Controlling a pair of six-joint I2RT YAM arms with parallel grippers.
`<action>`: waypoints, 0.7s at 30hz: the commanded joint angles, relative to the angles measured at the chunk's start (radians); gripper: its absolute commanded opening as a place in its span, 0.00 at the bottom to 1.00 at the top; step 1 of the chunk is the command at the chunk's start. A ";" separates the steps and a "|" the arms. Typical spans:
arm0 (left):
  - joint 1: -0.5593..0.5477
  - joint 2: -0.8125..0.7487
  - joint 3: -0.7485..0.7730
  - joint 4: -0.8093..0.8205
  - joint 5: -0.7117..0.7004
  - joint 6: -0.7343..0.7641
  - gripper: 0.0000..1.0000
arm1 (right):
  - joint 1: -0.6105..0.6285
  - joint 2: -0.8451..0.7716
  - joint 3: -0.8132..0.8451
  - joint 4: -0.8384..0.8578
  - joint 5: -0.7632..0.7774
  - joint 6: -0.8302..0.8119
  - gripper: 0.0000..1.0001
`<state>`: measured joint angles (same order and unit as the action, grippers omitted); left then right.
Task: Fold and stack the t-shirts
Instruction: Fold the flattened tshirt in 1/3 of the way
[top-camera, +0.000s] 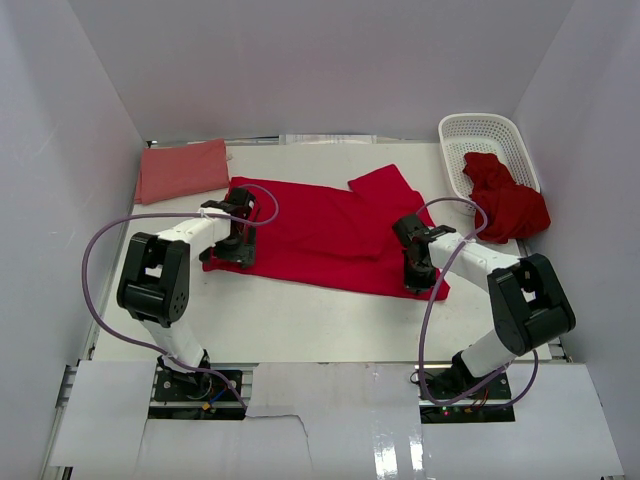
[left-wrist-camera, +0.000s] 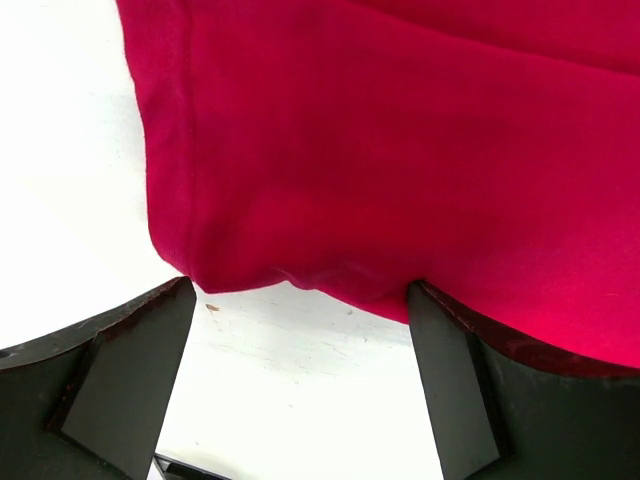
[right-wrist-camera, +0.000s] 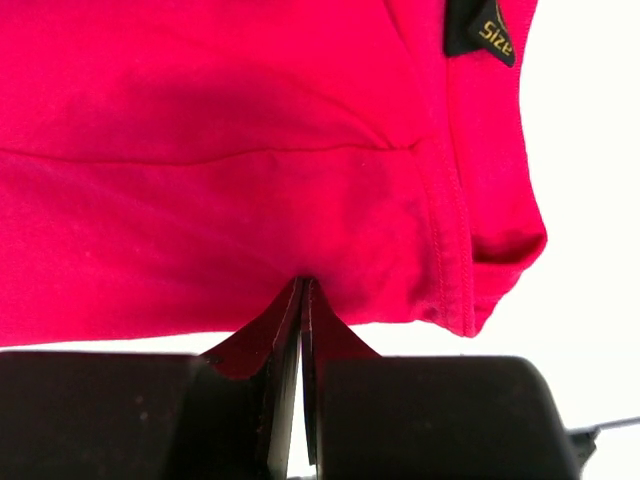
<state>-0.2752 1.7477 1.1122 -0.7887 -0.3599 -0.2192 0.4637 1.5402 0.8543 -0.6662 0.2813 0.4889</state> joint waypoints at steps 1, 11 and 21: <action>0.007 0.001 -0.052 -0.072 -0.025 -0.013 0.98 | 0.001 -0.006 -0.031 -0.141 0.035 0.019 0.08; 0.005 -0.071 -0.097 -0.076 0.041 -0.028 0.98 | 0.000 -0.025 -0.017 -0.184 0.062 0.034 0.10; -0.004 -0.126 -0.091 -0.093 0.058 -0.042 0.98 | -0.005 -0.081 0.161 -0.130 -0.012 -0.045 0.32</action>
<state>-0.2752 1.6741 1.0325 -0.8459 -0.3054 -0.2485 0.4637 1.5188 0.9298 -0.8349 0.3141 0.4850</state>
